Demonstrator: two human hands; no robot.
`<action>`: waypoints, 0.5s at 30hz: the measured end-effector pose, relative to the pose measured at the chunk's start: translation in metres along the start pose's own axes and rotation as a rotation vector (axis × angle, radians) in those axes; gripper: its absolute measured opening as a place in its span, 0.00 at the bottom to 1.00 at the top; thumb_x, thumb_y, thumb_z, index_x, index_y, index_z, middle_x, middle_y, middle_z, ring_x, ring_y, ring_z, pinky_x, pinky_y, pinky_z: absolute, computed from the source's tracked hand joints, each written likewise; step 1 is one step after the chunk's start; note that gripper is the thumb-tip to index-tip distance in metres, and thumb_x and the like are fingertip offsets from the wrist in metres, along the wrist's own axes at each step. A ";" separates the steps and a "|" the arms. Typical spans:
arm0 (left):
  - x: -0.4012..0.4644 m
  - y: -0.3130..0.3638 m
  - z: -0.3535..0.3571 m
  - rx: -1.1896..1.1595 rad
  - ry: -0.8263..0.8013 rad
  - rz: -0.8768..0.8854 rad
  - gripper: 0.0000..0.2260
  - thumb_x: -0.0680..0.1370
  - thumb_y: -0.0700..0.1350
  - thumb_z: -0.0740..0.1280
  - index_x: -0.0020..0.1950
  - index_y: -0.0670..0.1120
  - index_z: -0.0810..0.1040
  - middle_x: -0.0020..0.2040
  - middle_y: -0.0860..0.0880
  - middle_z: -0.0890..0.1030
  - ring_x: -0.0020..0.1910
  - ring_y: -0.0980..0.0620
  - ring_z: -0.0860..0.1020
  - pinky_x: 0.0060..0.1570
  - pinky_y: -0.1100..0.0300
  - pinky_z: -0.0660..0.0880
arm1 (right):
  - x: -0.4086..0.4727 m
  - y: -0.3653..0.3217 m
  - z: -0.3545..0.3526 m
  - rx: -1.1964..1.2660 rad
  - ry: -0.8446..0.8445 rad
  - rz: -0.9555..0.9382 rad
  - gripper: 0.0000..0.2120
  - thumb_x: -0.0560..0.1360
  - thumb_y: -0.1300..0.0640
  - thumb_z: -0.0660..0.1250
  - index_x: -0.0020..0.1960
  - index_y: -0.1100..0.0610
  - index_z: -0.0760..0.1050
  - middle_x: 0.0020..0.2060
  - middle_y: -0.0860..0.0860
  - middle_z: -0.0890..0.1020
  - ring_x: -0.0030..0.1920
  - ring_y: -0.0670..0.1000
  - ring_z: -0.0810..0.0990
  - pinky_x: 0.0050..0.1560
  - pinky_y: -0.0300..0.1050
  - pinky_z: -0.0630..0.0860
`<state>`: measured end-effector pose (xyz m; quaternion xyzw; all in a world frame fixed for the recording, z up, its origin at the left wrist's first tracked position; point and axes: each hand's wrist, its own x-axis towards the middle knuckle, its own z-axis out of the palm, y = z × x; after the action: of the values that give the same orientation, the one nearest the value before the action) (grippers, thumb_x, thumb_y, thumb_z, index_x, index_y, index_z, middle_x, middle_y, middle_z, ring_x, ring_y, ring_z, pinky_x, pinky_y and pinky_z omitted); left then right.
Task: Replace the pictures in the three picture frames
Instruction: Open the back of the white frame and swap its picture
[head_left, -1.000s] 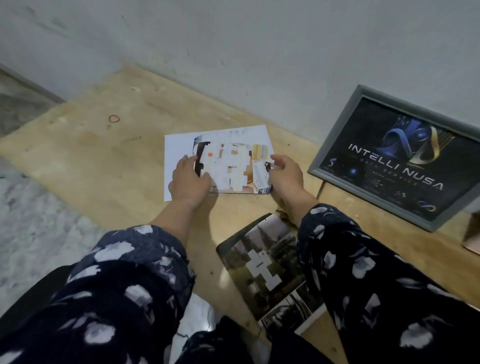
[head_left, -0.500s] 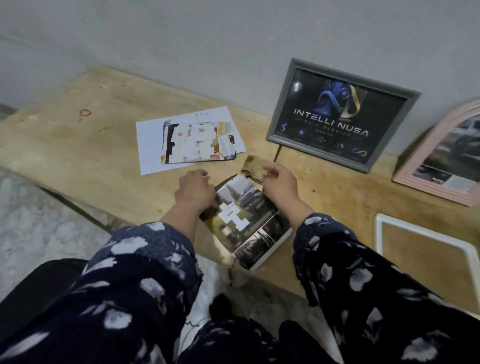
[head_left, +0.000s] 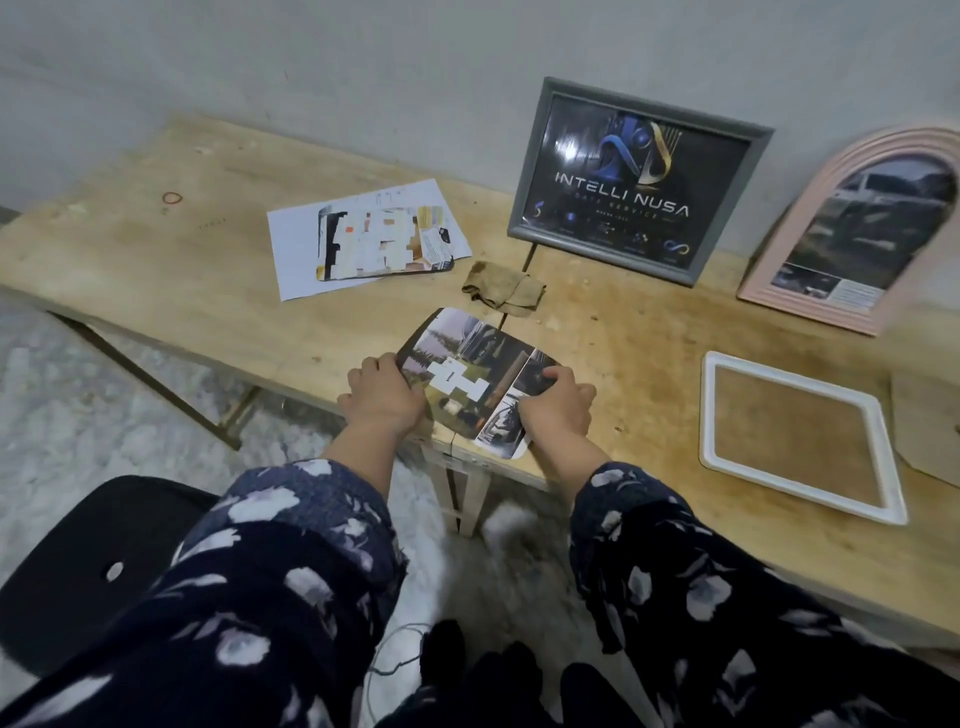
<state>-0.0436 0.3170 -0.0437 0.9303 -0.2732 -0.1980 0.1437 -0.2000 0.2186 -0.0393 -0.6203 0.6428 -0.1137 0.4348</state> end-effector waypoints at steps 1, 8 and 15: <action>-0.002 0.000 0.000 -0.004 0.000 -0.009 0.23 0.79 0.52 0.64 0.71 0.47 0.64 0.68 0.44 0.67 0.68 0.43 0.63 0.64 0.45 0.67 | -0.001 0.001 -0.001 0.070 0.008 0.044 0.25 0.70 0.67 0.62 0.63 0.48 0.68 0.61 0.52 0.64 0.48 0.57 0.77 0.48 0.51 0.79; -0.004 0.006 0.001 0.042 -0.055 -0.052 0.25 0.80 0.58 0.59 0.71 0.45 0.64 0.68 0.42 0.66 0.68 0.41 0.63 0.63 0.45 0.65 | -0.004 0.000 -0.027 0.341 0.054 0.029 0.24 0.72 0.76 0.54 0.57 0.52 0.72 0.70 0.55 0.69 0.47 0.49 0.79 0.33 0.46 0.72; -0.001 0.052 0.014 -0.214 -0.103 0.031 0.17 0.81 0.54 0.60 0.64 0.45 0.71 0.63 0.41 0.73 0.63 0.39 0.69 0.62 0.48 0.68 | 0.008 0.020 -0.074 0.579 0.103 0.044 0.21 0.74 0.75 0.56 0.46 0.48 0.71 0.64 0.55 0.75 0.41 0.52 0.81 0.46 0.57 0.80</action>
<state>-0.0744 0.2729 -0.0361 0.8939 -0.2721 -0.2712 0.2308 -0.2639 0.1863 -0.0122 -0.4497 0.6182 -0.3141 0.5629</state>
